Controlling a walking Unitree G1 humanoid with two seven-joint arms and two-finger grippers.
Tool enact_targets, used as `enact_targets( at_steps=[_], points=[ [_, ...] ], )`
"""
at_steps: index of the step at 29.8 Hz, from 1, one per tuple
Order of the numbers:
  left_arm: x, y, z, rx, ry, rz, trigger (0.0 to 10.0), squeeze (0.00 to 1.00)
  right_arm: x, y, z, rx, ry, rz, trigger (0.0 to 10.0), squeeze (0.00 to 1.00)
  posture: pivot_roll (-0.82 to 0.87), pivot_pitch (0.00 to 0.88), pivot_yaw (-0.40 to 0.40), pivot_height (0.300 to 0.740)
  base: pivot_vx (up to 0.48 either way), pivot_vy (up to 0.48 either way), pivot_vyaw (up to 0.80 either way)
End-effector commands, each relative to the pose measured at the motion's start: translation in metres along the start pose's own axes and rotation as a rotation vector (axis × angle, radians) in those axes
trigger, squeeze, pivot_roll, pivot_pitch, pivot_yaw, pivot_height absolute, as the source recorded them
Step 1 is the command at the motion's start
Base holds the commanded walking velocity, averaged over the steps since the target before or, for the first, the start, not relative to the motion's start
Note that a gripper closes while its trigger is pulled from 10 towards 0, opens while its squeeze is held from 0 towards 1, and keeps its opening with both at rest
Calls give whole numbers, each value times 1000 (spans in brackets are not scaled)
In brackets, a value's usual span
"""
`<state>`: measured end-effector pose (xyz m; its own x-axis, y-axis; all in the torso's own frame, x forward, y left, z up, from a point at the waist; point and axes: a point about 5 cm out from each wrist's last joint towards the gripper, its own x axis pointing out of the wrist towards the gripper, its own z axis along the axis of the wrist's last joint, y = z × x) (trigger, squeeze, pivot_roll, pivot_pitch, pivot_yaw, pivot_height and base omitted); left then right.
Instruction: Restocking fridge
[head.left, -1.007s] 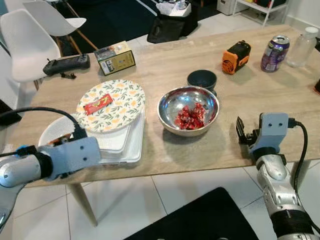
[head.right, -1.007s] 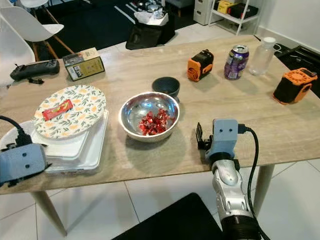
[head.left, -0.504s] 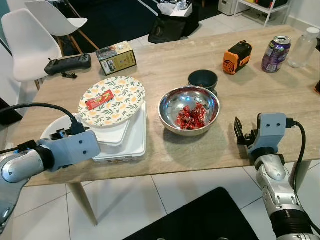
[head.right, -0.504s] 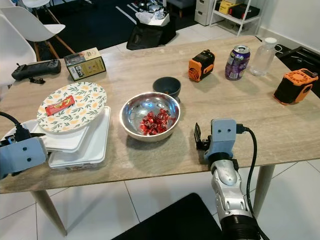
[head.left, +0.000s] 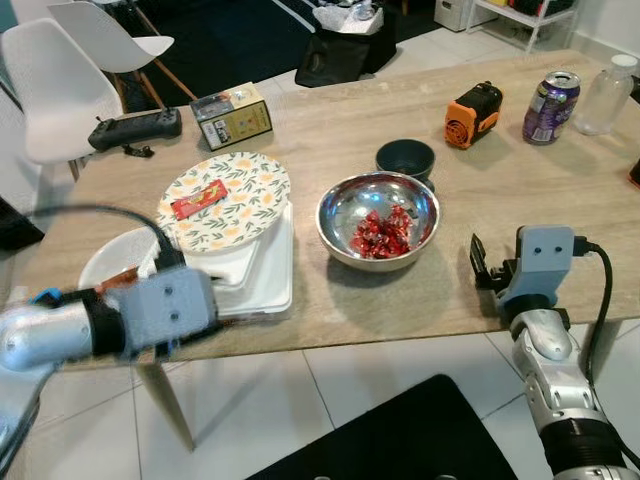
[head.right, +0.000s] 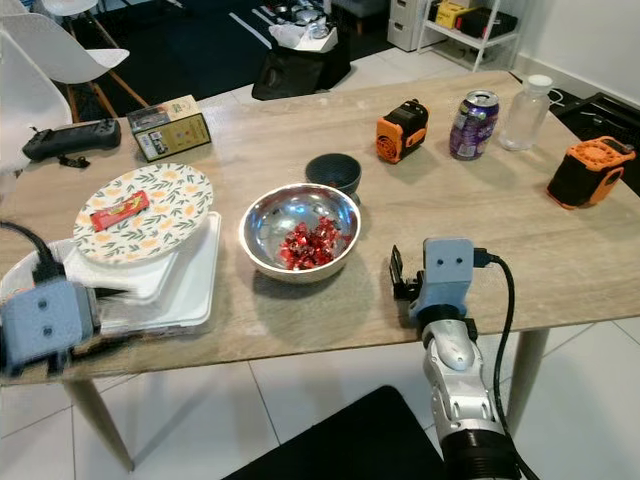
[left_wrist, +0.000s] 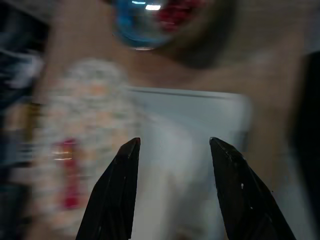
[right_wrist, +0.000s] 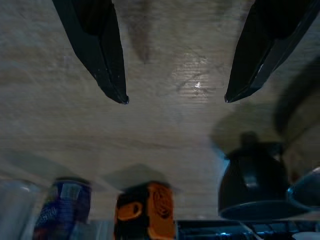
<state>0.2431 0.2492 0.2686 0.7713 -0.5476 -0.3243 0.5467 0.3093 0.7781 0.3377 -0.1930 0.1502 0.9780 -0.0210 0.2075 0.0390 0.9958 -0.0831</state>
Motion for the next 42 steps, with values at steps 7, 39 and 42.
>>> enact_targets(
  at_steps=[7,39,42],
  points=[
    [-21,10,-28,23,168,-22,10000,0,-6,-1,-9,1,31,-8,10000,0,104,197,93,737,0,0,0],
    [35,-9,-73,207,149,29,10000,0,-4,-4,-6,-8,23,-7,10000,0,73,203,75,737,0,0,0],
    [35,-4,-81,264,190,67,7922,0,-3,-4,-6,-9,23,-6,10000,0,74,201,74,737,0,0,0]
  ],
)
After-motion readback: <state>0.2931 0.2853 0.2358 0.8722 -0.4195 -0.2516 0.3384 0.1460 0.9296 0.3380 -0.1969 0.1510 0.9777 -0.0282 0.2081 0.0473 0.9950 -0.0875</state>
